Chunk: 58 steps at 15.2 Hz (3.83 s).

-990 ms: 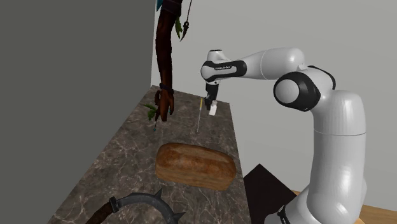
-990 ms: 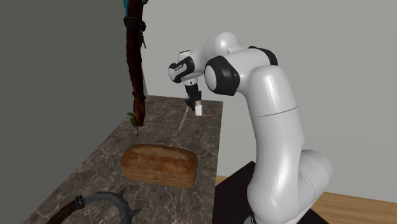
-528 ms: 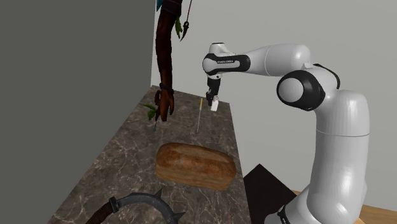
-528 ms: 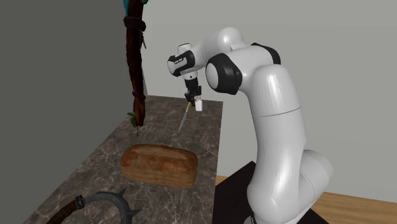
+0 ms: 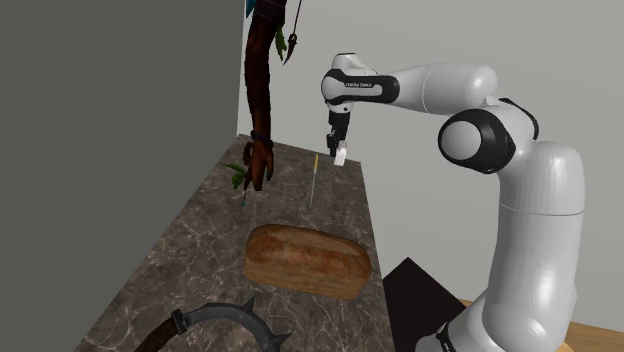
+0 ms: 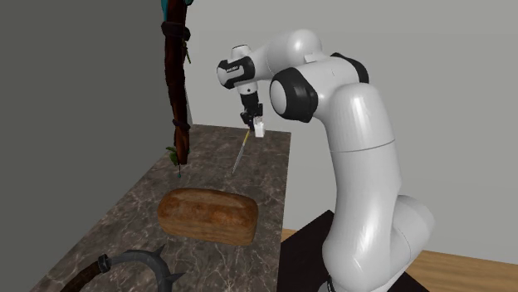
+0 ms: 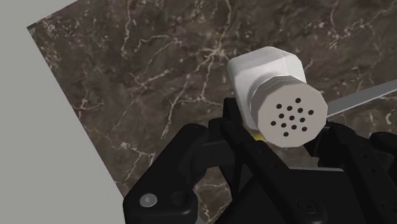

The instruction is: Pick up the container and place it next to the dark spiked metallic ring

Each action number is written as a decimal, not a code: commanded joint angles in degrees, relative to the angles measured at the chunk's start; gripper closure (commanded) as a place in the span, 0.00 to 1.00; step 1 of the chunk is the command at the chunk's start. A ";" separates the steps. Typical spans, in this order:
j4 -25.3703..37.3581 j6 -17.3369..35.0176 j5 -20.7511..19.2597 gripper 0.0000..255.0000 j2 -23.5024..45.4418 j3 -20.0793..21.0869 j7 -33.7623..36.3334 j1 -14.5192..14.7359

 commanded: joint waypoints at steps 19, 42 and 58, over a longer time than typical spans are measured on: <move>-3.65 -6.35 -0.83 1.00 -9.48 1.13 4.41 4.08; -33.24 0.41 1.53 1.00 -30.17 13.34 32.19 19.88; -31.82 1.39 4.94 1.00 -27.57 24.35 53.30 30.83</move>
